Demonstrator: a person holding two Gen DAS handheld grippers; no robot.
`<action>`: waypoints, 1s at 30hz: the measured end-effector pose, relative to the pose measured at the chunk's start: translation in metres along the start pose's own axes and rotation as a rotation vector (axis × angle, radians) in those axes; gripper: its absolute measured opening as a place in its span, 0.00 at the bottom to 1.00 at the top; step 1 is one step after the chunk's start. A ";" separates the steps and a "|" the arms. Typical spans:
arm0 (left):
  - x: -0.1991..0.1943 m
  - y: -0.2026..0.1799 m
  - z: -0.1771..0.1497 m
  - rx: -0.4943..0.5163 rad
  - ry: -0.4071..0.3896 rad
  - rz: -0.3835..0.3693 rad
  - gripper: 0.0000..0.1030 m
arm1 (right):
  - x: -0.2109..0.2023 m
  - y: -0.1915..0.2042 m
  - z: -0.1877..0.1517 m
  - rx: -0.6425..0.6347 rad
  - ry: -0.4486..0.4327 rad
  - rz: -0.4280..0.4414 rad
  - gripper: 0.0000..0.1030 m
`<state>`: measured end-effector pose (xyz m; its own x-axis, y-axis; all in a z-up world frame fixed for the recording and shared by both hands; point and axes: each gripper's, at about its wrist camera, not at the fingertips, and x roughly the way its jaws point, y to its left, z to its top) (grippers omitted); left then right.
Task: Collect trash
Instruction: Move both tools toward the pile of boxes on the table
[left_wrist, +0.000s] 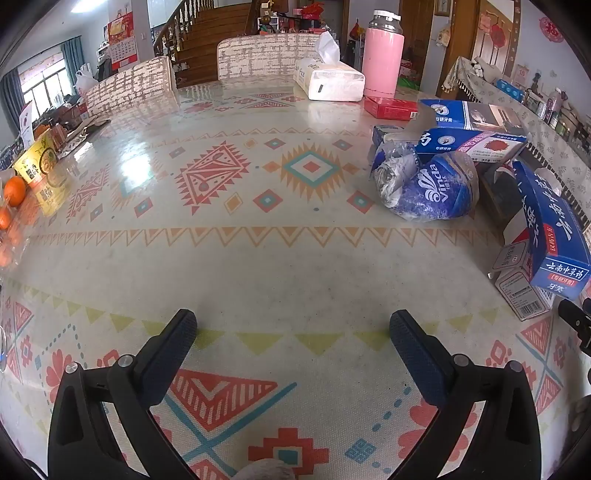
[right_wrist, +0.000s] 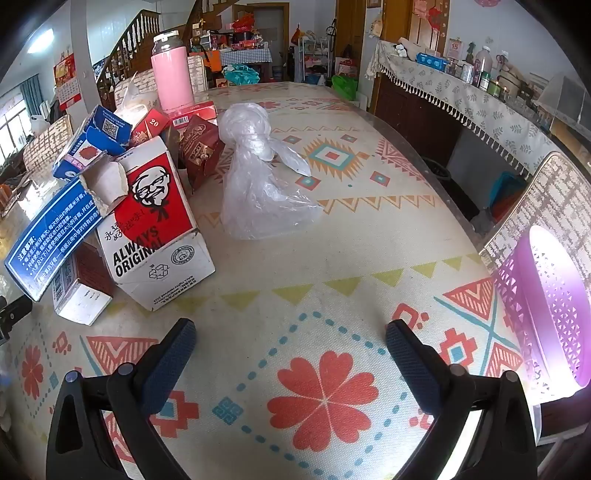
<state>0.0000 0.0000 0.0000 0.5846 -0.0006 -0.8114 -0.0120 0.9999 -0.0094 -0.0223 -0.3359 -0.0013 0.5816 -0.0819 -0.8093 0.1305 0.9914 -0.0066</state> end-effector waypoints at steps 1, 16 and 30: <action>0.000 0.000 0.000 0.000 0.000 0.000 1.00 | 0.000 0.000 0.000 0.000 0.004 0.000 1.00; 0.002 0.002 0.003 -0.029 0.029 0.019 1.00 | 0.000 -0.005 0.000 0.008 0.000 0.011 1.00; -0.001 0.002 -0.001 -0.023 0.028 0.013 1.00 | -0.001 0.004 0.000 -0.082 0.009 0.077 1.00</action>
<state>-0.0010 0.0017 0.0005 0.5612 0.0116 -0.8276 -0.0384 0.9992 -0.0120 -0.0227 -0.3314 -0.0003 0.5801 -0.0046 -0.8145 0.0193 0.9998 0.0081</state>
